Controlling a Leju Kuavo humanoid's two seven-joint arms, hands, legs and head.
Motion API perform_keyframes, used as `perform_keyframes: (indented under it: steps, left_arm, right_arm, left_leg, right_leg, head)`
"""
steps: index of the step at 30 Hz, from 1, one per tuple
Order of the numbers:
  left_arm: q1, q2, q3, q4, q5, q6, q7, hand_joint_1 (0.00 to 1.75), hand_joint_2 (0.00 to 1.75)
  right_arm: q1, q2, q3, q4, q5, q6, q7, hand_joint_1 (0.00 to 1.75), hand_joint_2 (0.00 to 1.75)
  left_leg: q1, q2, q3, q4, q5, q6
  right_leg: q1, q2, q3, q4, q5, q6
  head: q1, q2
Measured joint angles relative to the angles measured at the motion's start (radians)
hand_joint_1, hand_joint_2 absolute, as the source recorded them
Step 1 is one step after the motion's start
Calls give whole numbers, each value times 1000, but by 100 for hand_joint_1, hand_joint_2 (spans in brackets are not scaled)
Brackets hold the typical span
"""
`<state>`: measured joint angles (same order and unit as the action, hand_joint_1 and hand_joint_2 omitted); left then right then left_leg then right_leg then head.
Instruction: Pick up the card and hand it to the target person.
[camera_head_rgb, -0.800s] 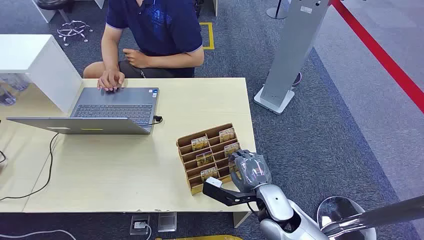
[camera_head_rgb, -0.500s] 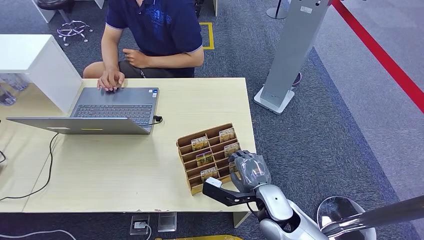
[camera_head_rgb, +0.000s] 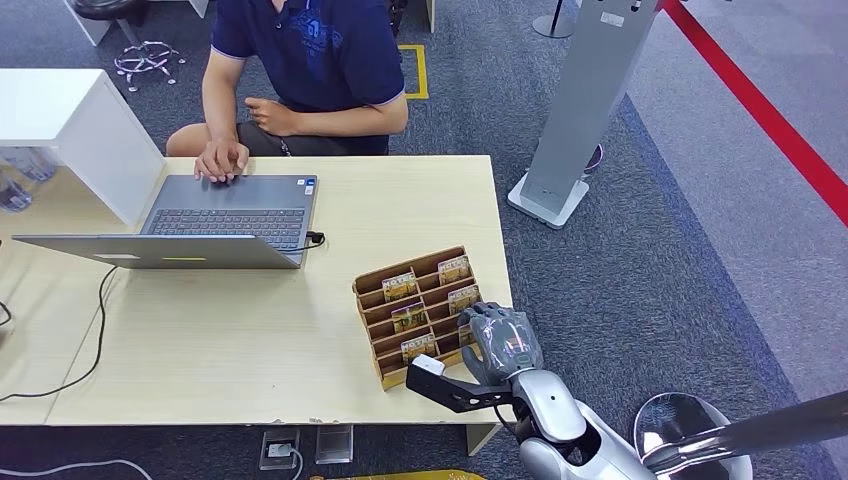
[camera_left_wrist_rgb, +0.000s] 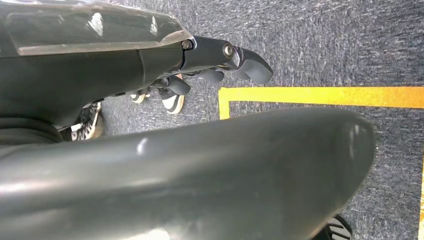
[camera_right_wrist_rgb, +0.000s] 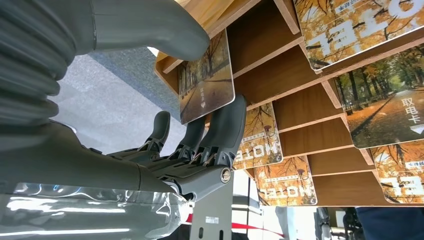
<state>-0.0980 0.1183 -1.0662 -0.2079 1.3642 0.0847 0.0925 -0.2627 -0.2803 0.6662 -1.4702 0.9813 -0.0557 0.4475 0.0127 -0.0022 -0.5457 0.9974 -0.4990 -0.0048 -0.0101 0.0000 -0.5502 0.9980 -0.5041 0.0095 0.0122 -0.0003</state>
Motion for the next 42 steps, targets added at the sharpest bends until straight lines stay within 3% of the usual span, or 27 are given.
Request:
perform_keyframes:
  steps: [24, 35, 39, 42]
  left_arm:
    - [0, 0, 0, 0, -2, 0, 0, 0, 0]
    - [0, 0, 0, 0, -1, 0, 0, 0, 0]
    - [0, -1, 0, 0, -1, 0, 0, 0, 0]
    - [0, -1, 0, 0, -1, 0, 0, 0, 0]
  right_arm:
    - [0, -7, -8, 0, 2, -6, 5, 89, 175]
    - [2, -8, -9, 0, 2, -6, 5, 109, 175]
    - [2, -9, -9, 0, 2, -6, 5, 130, 175]
    - [3, -10, -9, 0, 2, -7, 5, 134, 175]
  left_leg:
    - [0, 0, 0, 0, 0, 0]
    - [0, 0, 0, 0, 0, 0]
    - [0, 0, 0, 0, 0, 0]
    - [0, 0, 0, 0, 0, 0]
  right_leg:
    - [0, 0, 0, 0, 0, 0]
    - [0, 0, 0, 0, 0, 0]
    - [0, 0, 0, 0, 0, 0]
    - [0, 0, 0, 0, 0, 0]
  head:
    - [0, 0]
    - [0, 0]
    - [0, 0]
    - [0, 0]
